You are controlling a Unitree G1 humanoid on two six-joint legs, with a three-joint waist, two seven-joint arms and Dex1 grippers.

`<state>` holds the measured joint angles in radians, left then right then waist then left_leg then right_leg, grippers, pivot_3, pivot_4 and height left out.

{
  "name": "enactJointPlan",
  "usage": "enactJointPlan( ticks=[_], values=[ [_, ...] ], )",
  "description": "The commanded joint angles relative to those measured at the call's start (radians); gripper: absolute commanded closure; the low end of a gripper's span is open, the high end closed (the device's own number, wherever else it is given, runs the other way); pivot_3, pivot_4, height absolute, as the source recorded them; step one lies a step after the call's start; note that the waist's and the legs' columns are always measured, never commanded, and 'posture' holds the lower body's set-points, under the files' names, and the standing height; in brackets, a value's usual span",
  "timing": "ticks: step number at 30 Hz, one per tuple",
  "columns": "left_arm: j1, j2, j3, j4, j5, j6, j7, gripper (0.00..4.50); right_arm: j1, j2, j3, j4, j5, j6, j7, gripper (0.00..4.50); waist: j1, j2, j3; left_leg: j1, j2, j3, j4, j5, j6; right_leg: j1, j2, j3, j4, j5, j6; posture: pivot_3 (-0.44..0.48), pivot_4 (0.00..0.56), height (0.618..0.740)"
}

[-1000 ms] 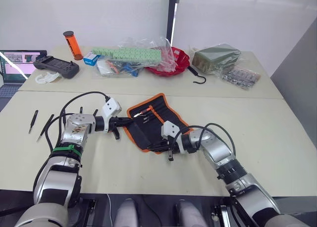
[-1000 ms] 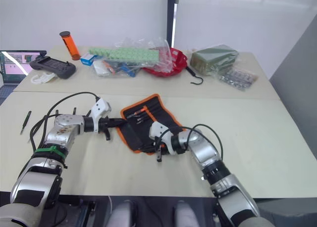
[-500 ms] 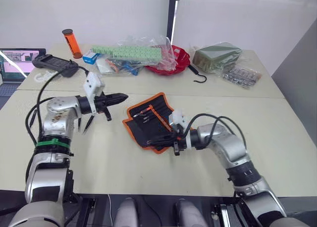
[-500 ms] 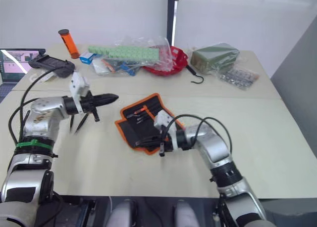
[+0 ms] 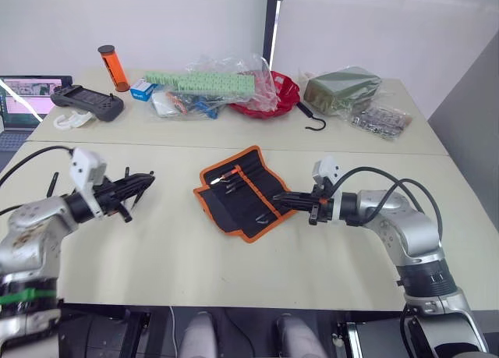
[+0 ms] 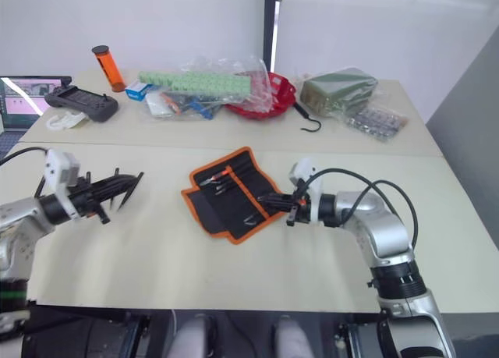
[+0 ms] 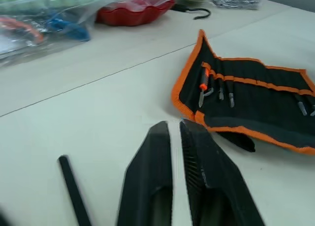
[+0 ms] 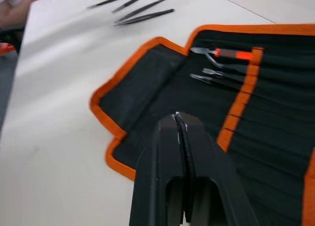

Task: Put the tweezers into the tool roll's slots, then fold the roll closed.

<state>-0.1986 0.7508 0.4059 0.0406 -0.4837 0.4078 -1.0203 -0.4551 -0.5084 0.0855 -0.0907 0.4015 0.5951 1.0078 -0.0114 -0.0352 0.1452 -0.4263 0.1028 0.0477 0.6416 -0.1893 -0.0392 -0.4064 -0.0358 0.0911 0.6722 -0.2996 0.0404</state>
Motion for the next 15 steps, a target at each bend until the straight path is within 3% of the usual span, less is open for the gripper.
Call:
enactJointPlan(
  ticks=[1, 7, 9, 11, 15],
  values=[
    [0.091, -0.005, 0.116, -0.16, -0.068, 0.047, 0.083, 2.64, 0.001, 0.007, -0.023, -0.016, 0.015, -0.04, -0.01, 2.92, -0.001, 0.0, 0.0, 0.0, 0.0, 0.001, 0.0, 0.0, 0.0, 0.0, 0.0, 0.001, -0.001, 0.0, 0.0, 0.0, 0.15, 0.737],
    [0.306, -0.079, 0.277, -0.321, -0.137, 0.086, 0.2, 0.68, 0.0, 0.046, -0.031, -0.032, 0.052, -0.042, -0.037, 0.92, -0.002, 0.0, 0.0, 0.001, 0.001, 0.001, -0.002, 0.0, 0.0, 0.0, 0.0, 0.001, -0.001, 0.0, 0.0, 0.0, 0.15, 0.737],
    [0.402, -0.155, 0.379, -0.359, -0.143, 0.056, 0.27, 0.03, -0.017, 0.054, -0.012, -0.06, 0.087, -0.01, -0.005, 0.92, -0.002, 0.0, 0.0, 0.001, 0.001, 0.002, -0.002, 0.0, 0.0, 0.0, 0.0, 0.002, -0.003, 0.0, 0.0, 0.0, 0.15, 0.737],
    [0.484, -0.223, 0.469, -0.371, -0.137, 0.011, 0.325, 0.03, -0.036, 0.05, 0.016, -0.089, 0.115, 0.017, 0.032, 0.92, -0.009, 0.0, 0.0, 0.001, 0.001, 0.003, -0.003, 0.0, 0.0, 0.0, 0.0, 0.002, -0.006, 0.0, 0.0, 0.0, 0.15, 0.737],
    [0.623, -0.314, 0.543, -0.395, -0.118, -0.062, 0.367, 0.03, -0.088, 0.053, 0.036, -0.107, 0.16, 0.053, 0.076, 0.92, -0.007, -0.001, 0.0, 0.002, 0.002, 0.004, -0.005, 0.0, 0.0, 0.0, 0.0, 0.003, -0.009, -0.001, -0.001, 0.0, 0.15, 0.737]
  ],
)
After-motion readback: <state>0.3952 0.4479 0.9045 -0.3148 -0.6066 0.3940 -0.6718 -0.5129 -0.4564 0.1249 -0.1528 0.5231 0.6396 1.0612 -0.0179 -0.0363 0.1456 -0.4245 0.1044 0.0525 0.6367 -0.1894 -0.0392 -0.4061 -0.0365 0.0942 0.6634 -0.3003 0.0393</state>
